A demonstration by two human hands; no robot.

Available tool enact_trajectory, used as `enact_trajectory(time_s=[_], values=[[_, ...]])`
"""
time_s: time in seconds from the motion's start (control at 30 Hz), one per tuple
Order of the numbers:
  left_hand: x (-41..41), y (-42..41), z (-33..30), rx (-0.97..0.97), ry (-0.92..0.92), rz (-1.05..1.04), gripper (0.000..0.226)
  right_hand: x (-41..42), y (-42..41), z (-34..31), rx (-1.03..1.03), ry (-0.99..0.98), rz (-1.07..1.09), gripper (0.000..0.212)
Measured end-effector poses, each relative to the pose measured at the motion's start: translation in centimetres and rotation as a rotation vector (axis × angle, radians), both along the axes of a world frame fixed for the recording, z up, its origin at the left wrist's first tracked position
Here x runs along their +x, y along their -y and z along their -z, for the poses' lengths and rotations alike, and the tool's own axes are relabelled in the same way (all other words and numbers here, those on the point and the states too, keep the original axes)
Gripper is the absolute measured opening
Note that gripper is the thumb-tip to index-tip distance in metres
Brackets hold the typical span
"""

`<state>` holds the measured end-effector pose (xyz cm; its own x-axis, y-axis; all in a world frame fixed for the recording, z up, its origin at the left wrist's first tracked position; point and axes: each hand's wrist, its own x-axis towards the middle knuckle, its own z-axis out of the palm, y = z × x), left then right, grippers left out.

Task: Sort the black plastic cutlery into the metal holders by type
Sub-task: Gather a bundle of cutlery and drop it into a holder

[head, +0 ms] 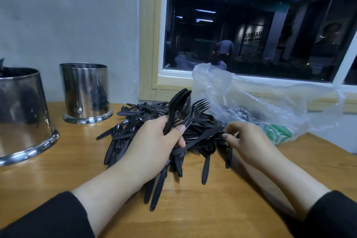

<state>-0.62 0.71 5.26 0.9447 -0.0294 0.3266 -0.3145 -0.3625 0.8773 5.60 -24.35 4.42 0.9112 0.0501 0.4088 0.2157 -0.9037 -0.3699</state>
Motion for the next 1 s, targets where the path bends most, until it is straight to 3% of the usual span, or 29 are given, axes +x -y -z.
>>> enact_trajectory(time_s=[0.23, 0.4, 0.57, 0.7, 1.0], values=[[0.3, -0.2, -0.2, -0.020, 0.028, -0.078, 0.029, -1.1, 0.4, -1.8, 0.345, 0.290, -0.101, 0.011], [0.1, 0.0, -0.3, -0.018, 0.008, -0.036, 0.032, -2.3, -0.8, -1.9, 0.593, 0.134, -0.349, 0.019], [-0.7, 0.9, -0.4, -0.019, -0.067, 0.103, 0.027, -2.7, -2.6, -1.5, 0.872, 0.036, -0.429, 0.015], [-1.4, 1.4, -0.7, -0.175, -0.139, 0.163, 0.011, -3.2, -3.4, -1.9, 1.117, -0.006, -0.504, 0.017], [-1.8, 1.7, -0.5, -0.224, -0.211, 0.257, 0.012, -3.8, -4.0, -2.3, 1.167, 0.035, -0.495, 0.012]])
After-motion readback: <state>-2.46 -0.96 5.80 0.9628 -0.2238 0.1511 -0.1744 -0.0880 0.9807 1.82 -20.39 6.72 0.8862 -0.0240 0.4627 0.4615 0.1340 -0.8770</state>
